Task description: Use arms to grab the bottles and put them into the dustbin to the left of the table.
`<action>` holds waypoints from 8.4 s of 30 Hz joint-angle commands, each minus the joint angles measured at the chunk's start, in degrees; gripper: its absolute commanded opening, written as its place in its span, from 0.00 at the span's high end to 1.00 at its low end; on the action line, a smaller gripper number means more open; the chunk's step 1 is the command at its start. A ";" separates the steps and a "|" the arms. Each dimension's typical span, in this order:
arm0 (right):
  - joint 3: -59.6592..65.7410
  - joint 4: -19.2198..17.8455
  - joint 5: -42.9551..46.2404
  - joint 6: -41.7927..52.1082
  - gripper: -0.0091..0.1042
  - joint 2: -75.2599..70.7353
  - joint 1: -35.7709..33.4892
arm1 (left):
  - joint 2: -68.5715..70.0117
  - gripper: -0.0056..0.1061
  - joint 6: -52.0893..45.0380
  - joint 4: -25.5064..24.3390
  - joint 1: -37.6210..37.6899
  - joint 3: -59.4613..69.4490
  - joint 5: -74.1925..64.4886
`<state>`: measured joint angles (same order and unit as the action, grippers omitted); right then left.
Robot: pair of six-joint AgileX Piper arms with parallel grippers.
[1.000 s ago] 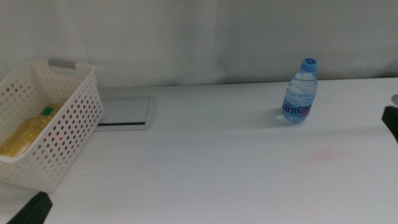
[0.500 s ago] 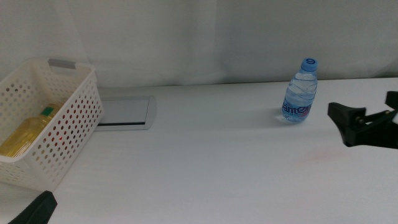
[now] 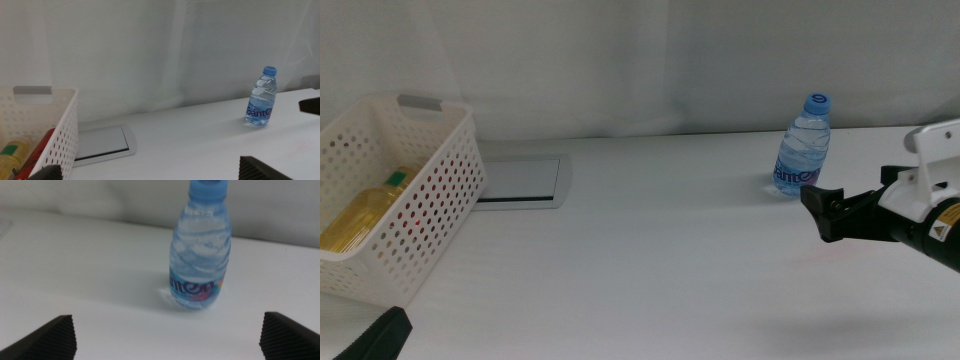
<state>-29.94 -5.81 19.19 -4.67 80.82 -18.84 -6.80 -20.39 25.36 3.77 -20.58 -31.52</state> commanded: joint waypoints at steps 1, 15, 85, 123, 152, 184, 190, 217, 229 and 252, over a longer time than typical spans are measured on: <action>-0.27 3.95 4.06 4.23 0.01 3.60 -0.11 | -0.30 0.13 0.56 0.90 0.25 0.30 -0.04; -0.36 8.44 25.57 8.17 0.01 18.62 -0.11 | -0.30 0.13 0.56 0.90 0.25 0.30 -0.04; -13.09 12.98 12.72 10.56 0.94 14.96 -17.45 | -0.30 0.16 0.56 0.99 0.25 0.30 -1.00; -4.33 36.71 27.26 10.63 0.94 27.92 -39.47 | -0.30 0.15 0.56 0.99 0.25 0.30 -0.77; -4.27 43.03 6.80 25.43 0.09 7.63 -39.39 | -0.30 0.17 0.56 0.99 0.25 0.30 -0.33; -4.12 108.43 24.26 116.23 0.12 -47.84 -38.80 | -0.83 0.17 0.56 4.43 0.25 0.30 -0.25; -4.12 108.43 24.53 116.06 0.12 -47.84 -38.80 | -7.06 0.17 -1.54 11.30 0.25 0.19 -3.69; -4.12 108.43 25.24 113.92 0.12 -47.94 -38.80 | -48.91 0.17 17.56 -25.95 32.14 -24.34 10.68; -4.12 108.43 26.95 113.92 0.12 -47.94 -38.80 | -64.29 0.17 23.00 -25.97 40.02 -12.05 45.19; -4.12 108.43 27.62 113.92 0.12 -47.94 -38.80 | -100.02 0.17 31.29 -25.97 40.87 -6.16 90.05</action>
<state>-34.11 100.17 46.48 109.17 33.03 -57.84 -105.14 10.18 -0.77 44.41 -26.45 54.84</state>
